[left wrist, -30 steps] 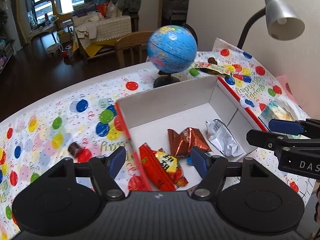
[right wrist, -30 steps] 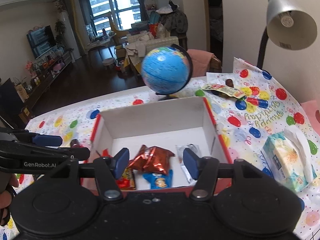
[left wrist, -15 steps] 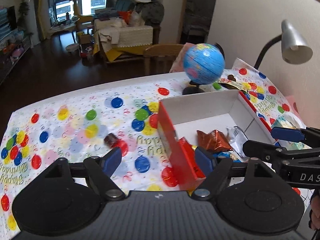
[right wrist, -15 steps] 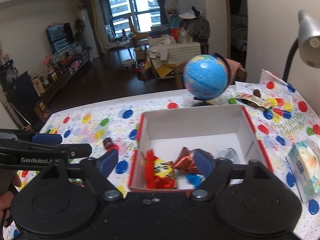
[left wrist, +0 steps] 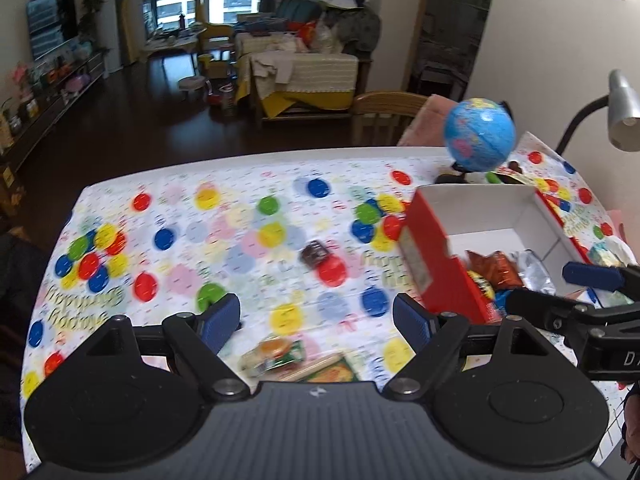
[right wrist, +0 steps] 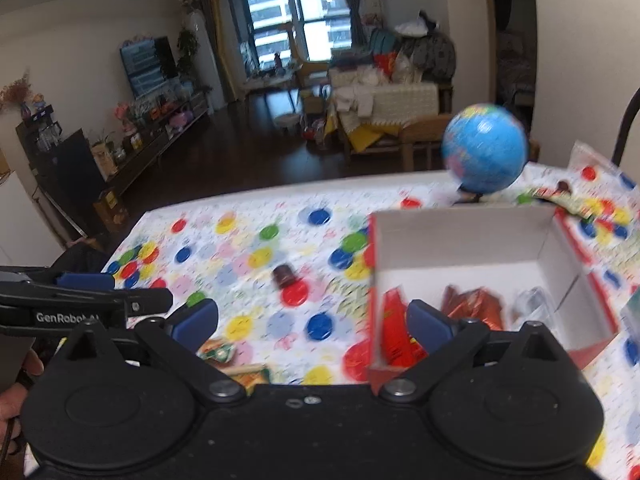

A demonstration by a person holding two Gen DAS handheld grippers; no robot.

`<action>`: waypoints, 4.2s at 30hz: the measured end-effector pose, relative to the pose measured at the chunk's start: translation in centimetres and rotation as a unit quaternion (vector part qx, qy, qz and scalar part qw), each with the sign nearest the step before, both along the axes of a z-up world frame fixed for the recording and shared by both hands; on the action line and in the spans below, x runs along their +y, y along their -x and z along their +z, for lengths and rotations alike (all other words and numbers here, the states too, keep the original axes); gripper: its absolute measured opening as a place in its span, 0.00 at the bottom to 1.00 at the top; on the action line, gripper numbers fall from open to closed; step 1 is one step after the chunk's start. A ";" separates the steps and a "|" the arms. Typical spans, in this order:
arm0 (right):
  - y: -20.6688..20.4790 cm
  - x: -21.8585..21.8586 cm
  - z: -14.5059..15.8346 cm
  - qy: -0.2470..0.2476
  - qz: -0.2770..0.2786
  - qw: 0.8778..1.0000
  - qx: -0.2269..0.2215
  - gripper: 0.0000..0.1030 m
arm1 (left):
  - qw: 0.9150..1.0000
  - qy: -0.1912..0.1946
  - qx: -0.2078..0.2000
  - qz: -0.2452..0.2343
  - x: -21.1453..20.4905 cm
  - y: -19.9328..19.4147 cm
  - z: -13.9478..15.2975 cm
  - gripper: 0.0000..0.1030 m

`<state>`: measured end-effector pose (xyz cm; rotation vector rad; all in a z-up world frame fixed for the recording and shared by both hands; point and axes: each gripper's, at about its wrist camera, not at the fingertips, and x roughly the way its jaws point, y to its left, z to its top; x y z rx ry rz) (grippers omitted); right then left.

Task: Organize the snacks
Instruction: 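Move both tools back from the box toward the remaining snacks on the table, then grasp the black chocolate packet with the left tool while the right tool grasps the orange-and-green candy packet, then carry both held packets up and over the red box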

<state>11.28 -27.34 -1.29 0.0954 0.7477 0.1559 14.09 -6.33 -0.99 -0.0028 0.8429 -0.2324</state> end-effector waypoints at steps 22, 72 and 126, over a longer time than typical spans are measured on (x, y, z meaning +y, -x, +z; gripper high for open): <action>-2.5 9.3 -6.6 0.046 0.052 0.996 0.053 0.97 | 0.996 -0.012 0.071 0.046 9.7 -2.9 -7.3 0.81; -9.8 14.0 -14.8 0.037 0.146 0.978 0.146 0.62 | 0.989 -0.039 0.145 0.012 9.8 -10.3 -15.3 0.45; 1.0 -4.0 0.7 0.048 0.027 0.998 -0.009 0.62 | 0.998 -0.017 0.015 -0.064 -7.4 -1.6 1.1 0.45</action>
